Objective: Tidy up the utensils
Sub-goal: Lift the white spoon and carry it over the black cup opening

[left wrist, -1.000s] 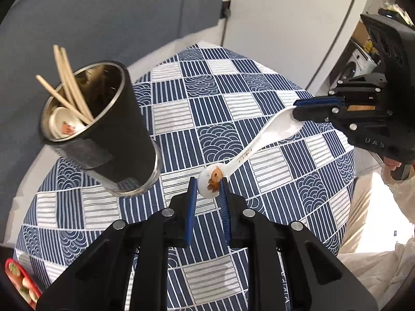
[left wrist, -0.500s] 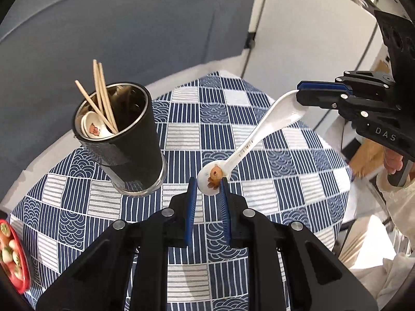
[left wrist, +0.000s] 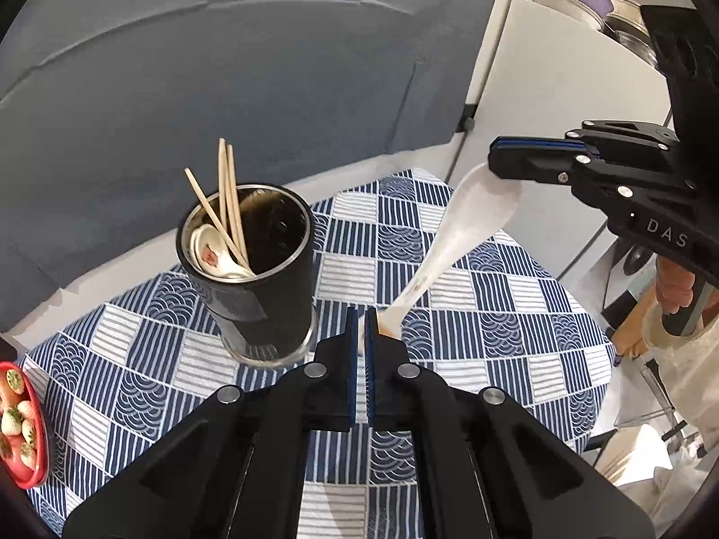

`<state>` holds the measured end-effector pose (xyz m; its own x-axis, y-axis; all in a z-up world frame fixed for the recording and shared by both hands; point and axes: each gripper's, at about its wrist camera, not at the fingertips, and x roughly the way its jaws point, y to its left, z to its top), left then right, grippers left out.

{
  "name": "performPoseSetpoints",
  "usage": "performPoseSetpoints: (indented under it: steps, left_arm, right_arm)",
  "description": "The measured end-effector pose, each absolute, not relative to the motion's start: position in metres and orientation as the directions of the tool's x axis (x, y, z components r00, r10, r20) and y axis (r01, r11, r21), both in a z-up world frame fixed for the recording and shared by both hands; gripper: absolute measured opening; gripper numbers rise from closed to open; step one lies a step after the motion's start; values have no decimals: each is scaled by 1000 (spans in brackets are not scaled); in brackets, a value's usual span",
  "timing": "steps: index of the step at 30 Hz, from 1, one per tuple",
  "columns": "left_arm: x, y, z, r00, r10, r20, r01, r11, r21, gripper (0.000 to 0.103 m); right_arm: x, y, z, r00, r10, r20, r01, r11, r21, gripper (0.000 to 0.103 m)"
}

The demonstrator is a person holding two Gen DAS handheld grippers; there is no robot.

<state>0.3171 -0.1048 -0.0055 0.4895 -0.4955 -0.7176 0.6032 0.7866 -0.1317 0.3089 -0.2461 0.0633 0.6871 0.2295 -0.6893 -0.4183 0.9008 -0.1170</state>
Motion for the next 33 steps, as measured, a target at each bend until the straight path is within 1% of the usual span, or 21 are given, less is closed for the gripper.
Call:
performPoseSetpoints:
  steps: [4, 6, 8, 11, 13, 15, 16, 17, 20, 22, 23, 24, 25, 26, 27, 28, 33]
  left_arm:
    - [331, -100, -7, 492, -488, -721, 583, 800, -143, 4]
    - [338, -100, -9, 499, -470, -728, 577, 807, -126, 10]
    - [341, -99, -8, 499, -481, -721, 585, 800, -129, 22]
    - [346, -99, -9, 494, -495, -715, 587, 796, -146, 27]
    - [348, -101, -10, 497, -489, -717, 589, 797, -135, 30]
    - [348, -103, -10, 499, -489, -715, 592, 795, -131, 38]
    - [348, -104, -8, 498, -498, -710, 597, 791, -136, 44]
    - [347, -105, -7, 497, -508, -704, 603, 785, -141, 47]
    - [345, -112, 1, 509, -510, -693, 624, 773, -111, 49]
    - [346, -119, 6, 514, -500, -697, 638, 766, -80, 49]
    - [347, -122, 7, 510, -499, -700, 647, 759, -71, 42]
    - [348, -124, 8, 507, -496, -705, 653, 755, -62, 31]
    - [351, -125, 8, 492, -496, -715, 659, 749, -67, 14]
    - [353, -125, 7, 486, -493, -721, 660, 749, -67, 7]
    - [356, -125, 6, 494, -473, -729, 651, 757, -50, 3]
    - [357, -125, 6, 500, -460, -734, 646, 763, -38, 3]
    - [361, -115, 12, 531, -472, -704, 620, 783, -58, 3]
  right_arm:
    - [324, -239, 65, 674, 241, -699, -458, 878, -139, 4]
    - [330, -237, 71, 679, 249, -690, -480, 862, -161, 4]
    - [332, -236, 78, 688, 262, -677, -494, 852, -173, 4]
    - [337, -233, 90, 693, 284, -663, -517, 837, -182, 4]
    - [338, -230, 96, 698, 288, -656, -528, 826, -199, 4]
    - [340, -227, 102, 700, 299, -649, -538, 818, -204, 4]
    - [340, -226, 104, 699, 305, -647, -544, 814, -203, 4]
    - [341, -225, 106, 698, 309, -646, -548, 812, -204, 4]
    - [342, -220, 109, 694, 316, -647, -562, 800, -212, 4]
    - [343, -217, 110, 691, 323, -647, -570, 794, -212, 4]
    - [343, -215, 111, 689, 327, -647, -575, 790, -213, 4]
    - [343, -214, 112, 689, 329, -646, -579, 787, -216, 4]
    - [344, -211, 113, 685, 335, -647, -586, 781, -216, 4]
    - [344, -209, 113, 681, 340, -648, -592, 777, -215, 5]
    - [345, -207, 114, 685, 337, -646, -592, 774, -224, 5]
    - [345, -204, 115, 687, 337, -644, -595, 770, -231, 5]
    - [350, -198, 122, 680, 357, -640, -613, 756, -229, 5]
